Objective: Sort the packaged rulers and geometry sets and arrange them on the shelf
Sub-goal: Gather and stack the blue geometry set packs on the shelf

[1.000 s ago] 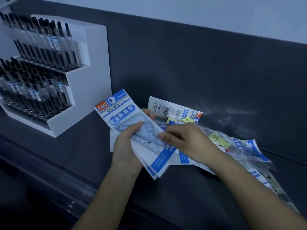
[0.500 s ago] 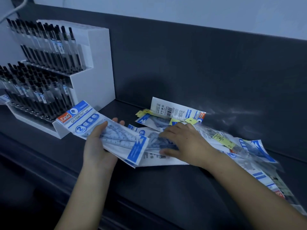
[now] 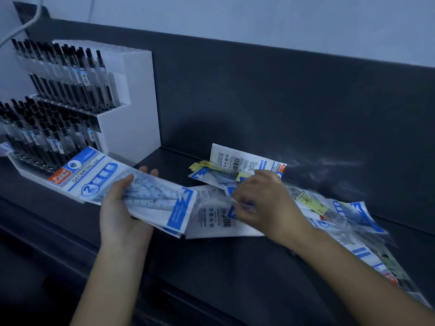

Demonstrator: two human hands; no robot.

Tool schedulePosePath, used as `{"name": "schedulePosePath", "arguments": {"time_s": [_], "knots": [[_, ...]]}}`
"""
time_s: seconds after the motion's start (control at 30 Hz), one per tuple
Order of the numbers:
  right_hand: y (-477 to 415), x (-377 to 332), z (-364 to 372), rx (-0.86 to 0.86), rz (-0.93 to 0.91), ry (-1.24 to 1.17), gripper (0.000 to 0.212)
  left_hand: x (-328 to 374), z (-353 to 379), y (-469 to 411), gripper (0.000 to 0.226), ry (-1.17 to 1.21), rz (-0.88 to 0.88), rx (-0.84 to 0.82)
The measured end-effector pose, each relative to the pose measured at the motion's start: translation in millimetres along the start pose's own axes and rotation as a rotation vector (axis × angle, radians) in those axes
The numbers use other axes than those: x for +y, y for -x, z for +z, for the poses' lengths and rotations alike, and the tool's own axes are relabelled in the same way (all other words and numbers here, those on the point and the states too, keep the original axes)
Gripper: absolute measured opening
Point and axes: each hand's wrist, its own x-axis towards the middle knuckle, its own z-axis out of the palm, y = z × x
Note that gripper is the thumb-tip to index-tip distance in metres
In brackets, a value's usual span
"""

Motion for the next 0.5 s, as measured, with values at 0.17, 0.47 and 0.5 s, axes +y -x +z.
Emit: {"name": "schedulePosePath", "arguments": {"time_s": [0.17, 0.47, 0.5], "knots": [[-9, 5, -32, 0.404, 0.638, -0.736, 0.026, -8, 7, 1, 0.024, -0.06, -0.004, -0.011], [-23, -59, -13, -0.139, 0.186, -0.532, 0.025, -67, 38, 33, 0.049, 0.022, -0.288, -0.2], [-22, -55, -20, -0.19, 0.252, -0.7, 0.024, -67, 35, 31, 0.047, 0.057, -0.326, -0.208]]}}
